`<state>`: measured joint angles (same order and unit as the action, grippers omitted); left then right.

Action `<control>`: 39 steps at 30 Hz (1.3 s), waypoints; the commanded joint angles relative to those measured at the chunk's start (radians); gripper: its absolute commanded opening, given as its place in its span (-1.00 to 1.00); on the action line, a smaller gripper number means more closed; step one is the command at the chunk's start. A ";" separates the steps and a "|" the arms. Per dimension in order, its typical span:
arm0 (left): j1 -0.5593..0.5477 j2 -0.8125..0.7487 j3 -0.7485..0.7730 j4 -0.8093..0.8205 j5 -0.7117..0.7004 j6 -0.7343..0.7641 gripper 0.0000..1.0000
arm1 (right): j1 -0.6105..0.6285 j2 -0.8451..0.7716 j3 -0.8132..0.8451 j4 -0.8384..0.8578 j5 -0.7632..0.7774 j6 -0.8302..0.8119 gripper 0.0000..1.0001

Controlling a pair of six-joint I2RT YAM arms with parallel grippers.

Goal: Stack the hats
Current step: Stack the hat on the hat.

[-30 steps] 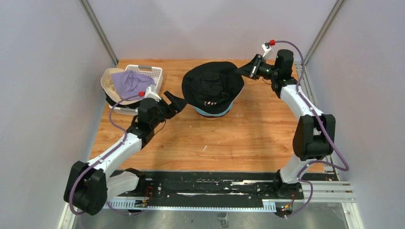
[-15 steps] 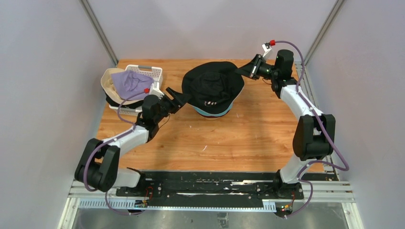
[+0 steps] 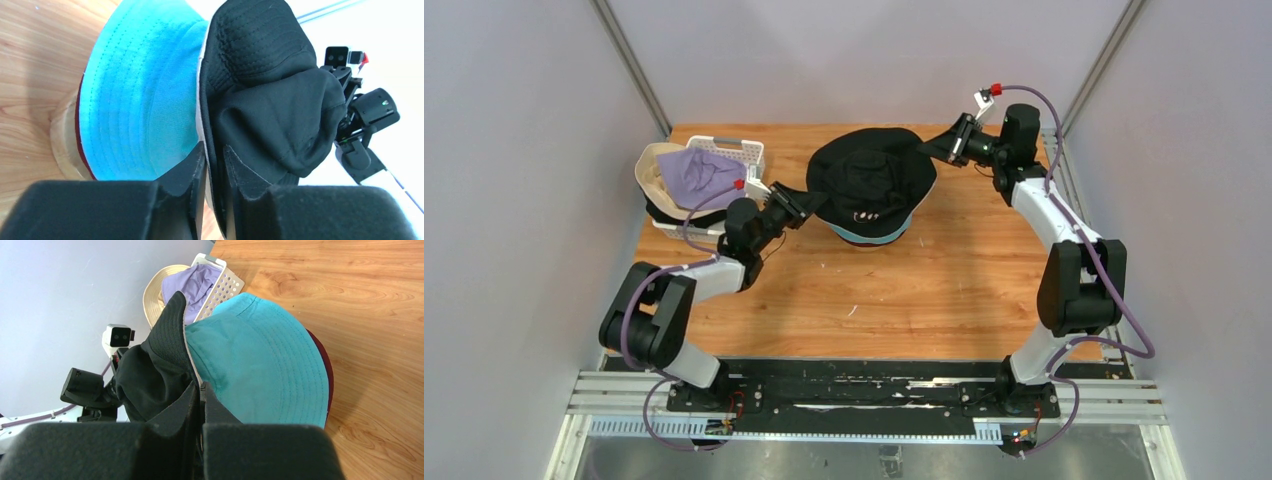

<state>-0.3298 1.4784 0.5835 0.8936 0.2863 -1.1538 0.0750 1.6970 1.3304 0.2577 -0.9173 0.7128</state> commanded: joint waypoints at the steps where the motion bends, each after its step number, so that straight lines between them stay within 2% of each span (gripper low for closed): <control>1: 0.010 0.072 0.032 0.169 0.074 -0.066 -0.67 | -0.027 0.007 -0.011 0.047 -0.006 0.006 -0.99; 3: 0.014 0.118 0.032 0.244 0.100 -0.109 -0.94 | -0.027 0.007 -0.013 0.048 -0.006 0.008 -0.99; 4: 0.017 0.141 0.031 0.288 0.113 -0.137 -0.99 | -0.027 0.007 -0.012 0.048 -0.007 0.008 -0.99; 10: 0.033 0.268 0.009 0.628 0.142 -0.334 -1.00 | -0.032 0.016 -0.027 0.110 -0.029 0.052 -0.99; 19: 0.041 0.146 0.010 0.639 0.169 -0.380 -1.00 | -0.037 0.019 -0.037 0.195 -0.056 0.121 -0.99; 25: 0.042 0.089 0.035 0.621 0.193 -0.428 -1.00 | -0.060 0.045 -0.062 0.440 -0.118 0.328 -0.99; 29: 0.044 0.064 0.047 0.585 0.194 -0.436 -1.00 | -0.072 0.061 -0.061 0.534 -0.136 0.419 -0.99; 33: 0.051 0.083 0.073 0.646 0.182 -0.506 -1.00 | -0.086 0.088 -0.067 0.701 -0.151 0.565 -0.99; 35: 0.053 0.083 0.089 0.652 0.170 -0.514 -1.00 | -0.095 0.121 -0.066 0.865 -0.153 0.697 -0.99; 39: 0.055 0.074 0.141 0.655 0.143 -0.516 -1.00 | -0.107 0.250 0.001 1.285 -0.122 1.082 -0.99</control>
<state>-0.2874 1.5688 0.6613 1.4761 0.4568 -1.6432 0.0013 1.8412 1.2781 1.0718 -1.0561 1.3899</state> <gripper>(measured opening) 0.023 0.019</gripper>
